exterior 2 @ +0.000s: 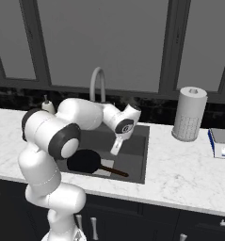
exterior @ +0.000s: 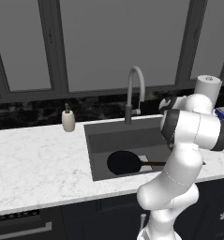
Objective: Pick the pan and sponge and place them into the sink. Then turn on the water.
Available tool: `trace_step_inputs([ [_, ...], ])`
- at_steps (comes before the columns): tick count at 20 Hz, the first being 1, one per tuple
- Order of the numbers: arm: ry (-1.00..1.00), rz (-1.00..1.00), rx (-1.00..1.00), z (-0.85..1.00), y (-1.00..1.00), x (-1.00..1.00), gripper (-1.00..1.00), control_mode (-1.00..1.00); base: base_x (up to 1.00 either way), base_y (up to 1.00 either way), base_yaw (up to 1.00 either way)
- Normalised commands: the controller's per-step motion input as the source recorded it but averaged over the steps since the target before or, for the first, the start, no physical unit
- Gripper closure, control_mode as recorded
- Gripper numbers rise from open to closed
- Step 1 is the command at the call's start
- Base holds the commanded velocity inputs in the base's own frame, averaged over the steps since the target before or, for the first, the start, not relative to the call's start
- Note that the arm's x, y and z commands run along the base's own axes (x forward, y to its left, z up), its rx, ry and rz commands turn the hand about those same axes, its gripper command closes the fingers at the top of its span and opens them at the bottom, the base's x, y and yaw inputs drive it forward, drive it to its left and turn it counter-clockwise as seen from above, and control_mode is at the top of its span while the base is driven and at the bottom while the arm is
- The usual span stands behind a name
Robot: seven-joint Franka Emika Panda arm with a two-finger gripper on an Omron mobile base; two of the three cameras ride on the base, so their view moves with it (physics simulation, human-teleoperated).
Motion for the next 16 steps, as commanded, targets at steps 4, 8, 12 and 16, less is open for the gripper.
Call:
trace_step_inputs([
  [4,-0.02,-0.26,0.00,0.08,0.06,0.00,-1.00,-1.00,0.00,0.00,0.00],
  [8,0.02,-0.50,0.08,0.23,0.05,0.00,-1.00,-1.00,0.00,0.00,0.00],
  [12,0.07,-0.64,0.07,0.26,0.00,0.00,-1.00,-1.00,0.00,0.00,0.00],
  [16,0.14,-0.64,0.02,0.19,0.02,0.00,-1.00,-1.00,0.00,0.00,0.00],
])
